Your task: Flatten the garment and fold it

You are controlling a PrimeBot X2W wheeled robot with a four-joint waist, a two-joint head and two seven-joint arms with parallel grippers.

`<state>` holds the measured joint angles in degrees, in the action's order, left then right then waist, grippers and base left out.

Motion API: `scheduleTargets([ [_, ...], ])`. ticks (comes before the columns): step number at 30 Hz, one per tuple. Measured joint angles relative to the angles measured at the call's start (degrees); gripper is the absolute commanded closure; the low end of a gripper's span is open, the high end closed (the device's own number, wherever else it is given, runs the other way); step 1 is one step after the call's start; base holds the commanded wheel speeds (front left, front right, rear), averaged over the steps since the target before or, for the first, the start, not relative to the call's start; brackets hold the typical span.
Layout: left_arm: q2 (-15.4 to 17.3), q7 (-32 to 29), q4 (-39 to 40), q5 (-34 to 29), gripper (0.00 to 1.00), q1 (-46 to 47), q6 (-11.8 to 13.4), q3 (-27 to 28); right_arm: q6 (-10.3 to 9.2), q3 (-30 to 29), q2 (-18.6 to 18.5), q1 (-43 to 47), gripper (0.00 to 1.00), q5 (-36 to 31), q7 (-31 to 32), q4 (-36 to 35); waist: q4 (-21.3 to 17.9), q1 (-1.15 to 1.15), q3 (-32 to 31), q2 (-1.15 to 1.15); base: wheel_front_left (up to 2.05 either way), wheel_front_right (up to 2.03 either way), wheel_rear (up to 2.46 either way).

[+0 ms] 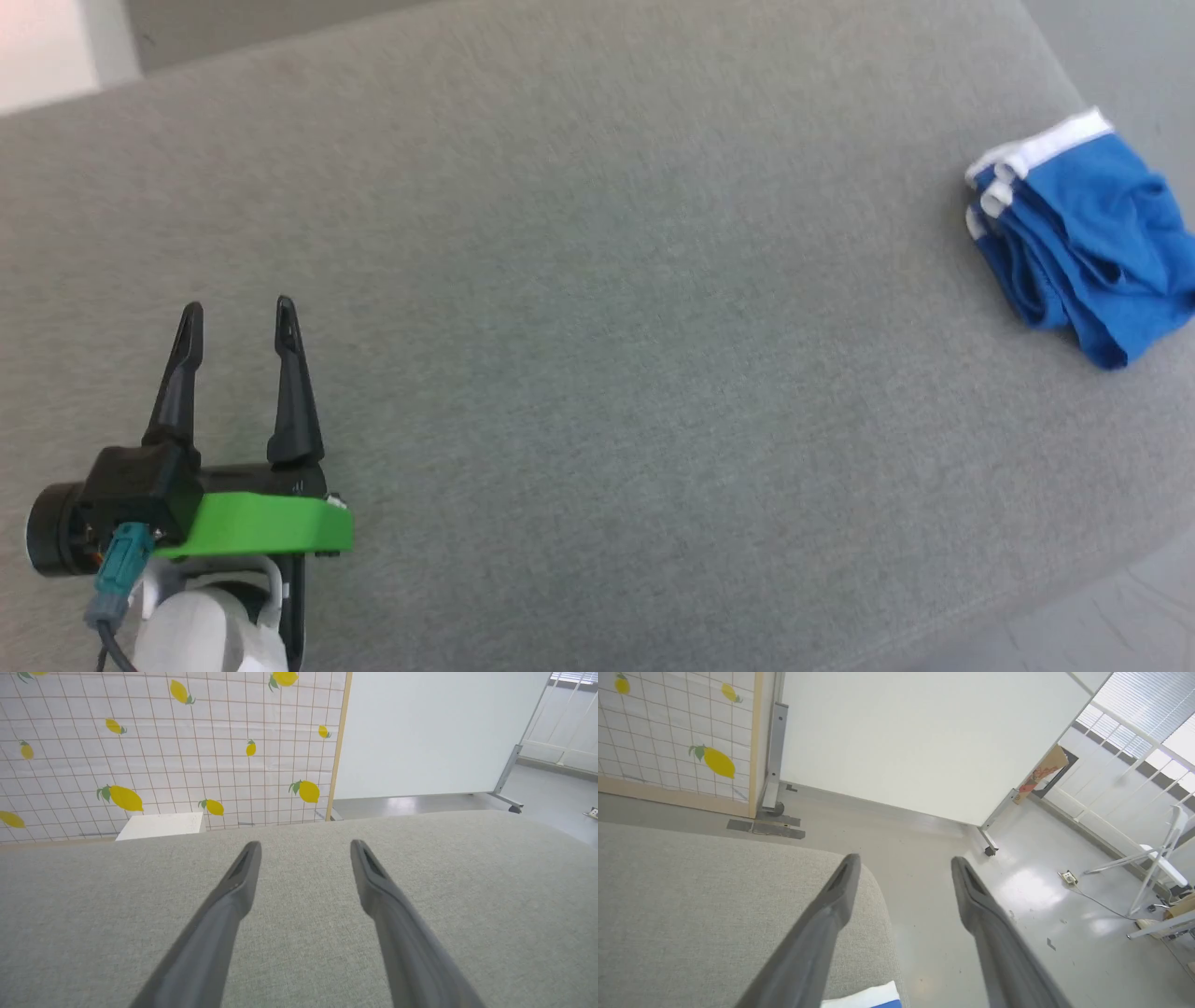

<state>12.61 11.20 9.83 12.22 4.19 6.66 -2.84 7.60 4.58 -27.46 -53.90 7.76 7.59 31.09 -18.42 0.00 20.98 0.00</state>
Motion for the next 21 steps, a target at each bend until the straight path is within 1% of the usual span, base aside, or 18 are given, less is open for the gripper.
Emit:
scheduleTargets([
  [6,-0.8,1.5,-3.5,0.5,0.0,1.0,0.0,-0.3,0.0,-3.8,7.4,10.8,0.0,3.0,-3.5,-13.9,3.3,0.0,-4.9,0.0,0.0,0.0,0.0],
  [9,-1.6,2.0,-5.7,0.9,0.0,1.9,0.0,-0.4,-0.01,-7.3,12.8,16.6,0.0,3.4,-6.5,-20.3,5.8,0.0,-7.1,0.0,0.0,0.0,0.0],
  [11,-2.0,2.2,-6.7,1.1,0.0,2.3,0.0,-0.5,-0.01,-9.1,16.3,19.9,0.0,2.9,-8.7,-23.2,7.3,0.0,-8.4,0.0,0.0,0.0,0.0],
  [15,-2.8,2.7,-8.4,1.3,0.0,2.7,-0.1,-0.8,-0.02,-10.1,22.3,26.7,0.0,1.6,-12.4,-26.6,10.5,0.0,-11.0,0.0,0.0,0.0,0.0],
  [17,-3.2,2.8,-9.2,1.4,0.0,2.7,-0.1,-0.9,-0.02,-10.2,23.6,29.0,0.0,1.2,-13.9,-26.8,11.7,0.0,-12.1,0.0,0.0,0.0,0.0],
  [21,-4.0,3.1,-10.7,1.9,0.0,2.7,-0.2,-1.3,-0.02,-9.7,24.5,33.2,0.0,0.8,-17.5,-26.2,14.5,0.0,-14.3,0.0,0.0,0.0,0.0],
])
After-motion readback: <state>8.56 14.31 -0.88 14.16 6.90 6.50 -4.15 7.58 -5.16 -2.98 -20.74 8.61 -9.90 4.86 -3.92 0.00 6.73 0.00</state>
